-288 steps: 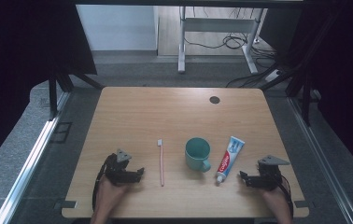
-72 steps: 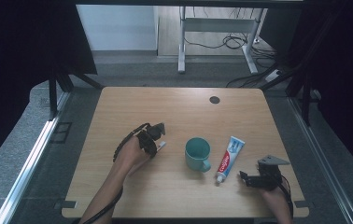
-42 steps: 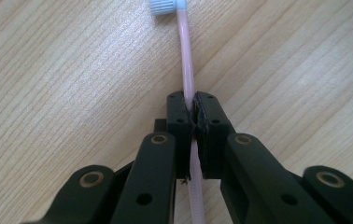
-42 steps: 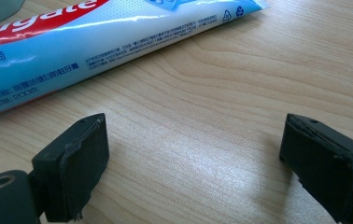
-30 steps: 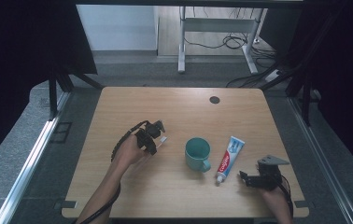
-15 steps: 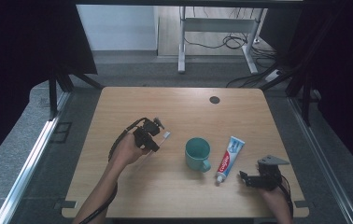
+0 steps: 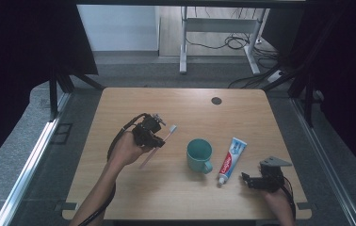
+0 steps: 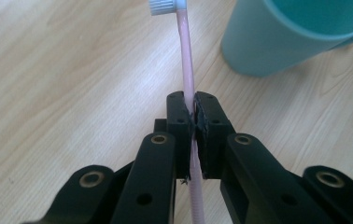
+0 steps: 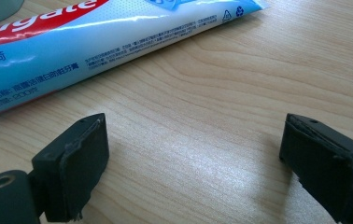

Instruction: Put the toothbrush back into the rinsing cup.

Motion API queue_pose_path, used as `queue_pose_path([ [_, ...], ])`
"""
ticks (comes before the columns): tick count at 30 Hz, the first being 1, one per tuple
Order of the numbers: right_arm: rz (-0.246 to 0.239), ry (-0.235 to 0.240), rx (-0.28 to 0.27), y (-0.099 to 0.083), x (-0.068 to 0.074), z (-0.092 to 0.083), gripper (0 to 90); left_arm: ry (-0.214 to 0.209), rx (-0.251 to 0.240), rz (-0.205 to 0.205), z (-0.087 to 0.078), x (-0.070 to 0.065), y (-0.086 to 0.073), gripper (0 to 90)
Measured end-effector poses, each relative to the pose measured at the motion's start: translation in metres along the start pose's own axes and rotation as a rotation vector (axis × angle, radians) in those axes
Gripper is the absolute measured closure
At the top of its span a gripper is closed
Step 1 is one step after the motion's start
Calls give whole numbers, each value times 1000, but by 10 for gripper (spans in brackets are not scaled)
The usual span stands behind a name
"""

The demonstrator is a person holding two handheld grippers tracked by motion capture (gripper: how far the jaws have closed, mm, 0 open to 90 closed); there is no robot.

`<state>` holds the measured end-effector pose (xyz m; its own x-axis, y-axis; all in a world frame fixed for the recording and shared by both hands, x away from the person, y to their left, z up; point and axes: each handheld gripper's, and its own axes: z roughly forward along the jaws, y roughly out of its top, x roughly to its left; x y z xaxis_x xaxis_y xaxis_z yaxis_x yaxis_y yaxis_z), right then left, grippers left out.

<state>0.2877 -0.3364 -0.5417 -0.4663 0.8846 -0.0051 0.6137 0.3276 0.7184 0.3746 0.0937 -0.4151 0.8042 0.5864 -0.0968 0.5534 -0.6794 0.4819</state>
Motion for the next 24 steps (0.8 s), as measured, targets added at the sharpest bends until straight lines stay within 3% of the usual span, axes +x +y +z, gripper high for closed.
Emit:
queue_pose_path([
  [17,-1,0,0,0,0,0,78,-1,-119,67,-17,-14,11,853],
  [24,-1,0,0,0,0,0,77,-17,-206,89,-27,-19,16,853],
])
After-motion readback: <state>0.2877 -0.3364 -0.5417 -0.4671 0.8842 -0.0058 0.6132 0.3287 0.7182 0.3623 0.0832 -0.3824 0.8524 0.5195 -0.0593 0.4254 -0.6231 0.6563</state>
